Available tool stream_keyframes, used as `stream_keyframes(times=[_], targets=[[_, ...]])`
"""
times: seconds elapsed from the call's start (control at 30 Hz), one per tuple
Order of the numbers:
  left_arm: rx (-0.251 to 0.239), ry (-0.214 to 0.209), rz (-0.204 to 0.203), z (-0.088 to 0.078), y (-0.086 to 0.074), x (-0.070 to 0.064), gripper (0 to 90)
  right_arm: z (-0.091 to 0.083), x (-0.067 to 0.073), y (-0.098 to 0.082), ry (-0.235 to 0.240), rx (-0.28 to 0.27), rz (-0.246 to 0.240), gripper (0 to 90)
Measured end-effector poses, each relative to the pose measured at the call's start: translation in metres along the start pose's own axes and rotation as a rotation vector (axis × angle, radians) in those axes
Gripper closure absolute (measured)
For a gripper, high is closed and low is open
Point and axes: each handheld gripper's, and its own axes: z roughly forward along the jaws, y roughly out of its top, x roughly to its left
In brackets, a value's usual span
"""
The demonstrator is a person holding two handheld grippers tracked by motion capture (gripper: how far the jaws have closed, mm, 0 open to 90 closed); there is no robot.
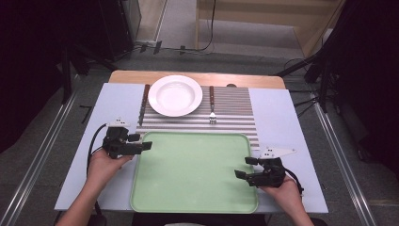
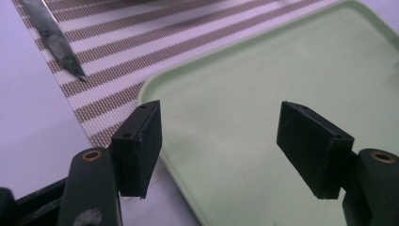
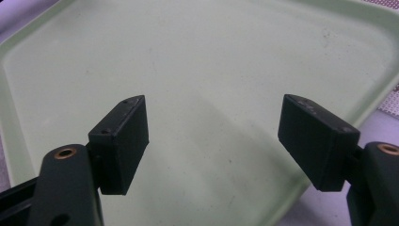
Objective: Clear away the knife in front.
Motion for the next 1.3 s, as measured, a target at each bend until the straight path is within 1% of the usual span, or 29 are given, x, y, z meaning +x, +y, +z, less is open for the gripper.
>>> stream_keyframes(times=[0.03,0.2,0.3,0.33,0.43,0.47,0.57,0.6,0.7,0.77,0.8,0.97,1.0,1.03,1.1,1.13,1.17,1.2,1.3], targets=[[-0.007,0.002,-0.002,0.000,0.002,0.001,31.3,0.000,0.000,0.000,0.001,0.001,0.000,24.0],[-0.008,0.024,-0.005,0.001,0.009,0.006,31.3,0.001,0.001,0.000,0.015,-0.003,-0.002,24.0],[-0.004,0.029,-0.010,0.001,0.012,0.009,31.3,0.001,0.001,0.000,0.015,0.002,0.005,24.0],[-0.007,0.031,-0.022,0.002,0.015,0.012,31.3,0.001,0.001,0.000,0.014,0.003,0.007,24.0],[-0.004,0.039,-0.020,0.002,0.018,0.014,31.3,0.001,0.001,0.000,0.014,0.002,0.006,24.0],[-0.003,0.051,-0.017,0.004,0.021,0.016,31.3,0.001,0.001,0.000,0.015,0.001,0.006,24.0],[-0.006,0.054,-0.016,0.004,0.024,0.018,31.3,0.001,0.001,0.000,0.014,0.003,0.004,24.0],[-0.006,0.056,-0.021,0.005,0.026,0.020,31.3,0.001,0.001,0.000,0.011,0.008,-0.005,24.0],[-0.003,0.067,-0.028,0.006,0.032,0.024,31.3,0.001,0.001,0.000,0.013,0.005,0.001,24.0],[-0.003,0.072,-0.026,0.006,0.034,0.025,31.3,0.001,0.001,0.000,0.015,0.005,0.004,24.0],[-0.009,0.077,-0.033,0.007,0.038,0.027,31.3,0.001,0.000,0.000,0.016,0.008,0.002,24.0],[-0.020,0.097,-0.024,0.010,0.042,0.029,31.3,0.002,0.000,0.000,0.017,0.008,-0.003,24.0],[-0.025,0.107,-0.018,0.011,0.044,0.030,31.3,0.002,0.000,0.000,0.019,0.013,-0.004,24.0],[-0.028,0.103,-0.029,0.011,0.046,0.032,31.3,0.003,0.000,0.000,0.020,0.017,-0.003,24.0],[-0.031,0.100,-0.032,0.011,0.047,0.033,31.3,0.003,0.001,0.000,0.021,0.021,0.001,24.0],[-0.024,0.104,-0.033,0.014,0.050,0.036,31.3,0.003,0.001,0.000,0.022,0.019,0.001,24.0],[-0.024,0.104,-0.033,0.014,0.050,0.036,31.3,0.003,0.001,0.000,0.022,0.019,0.001,24.0],[-0.015,0.115,-0.026,0.017,0.054,0.038,31.4,0.003,0.001,0.001,0.022,0.019,0.002,24.0],[-0.020,0.113,-0.034,0.021,0.057,0.040,31.4,0.003,0.001,0.001,0.023,0.017,0.002,24.0]])
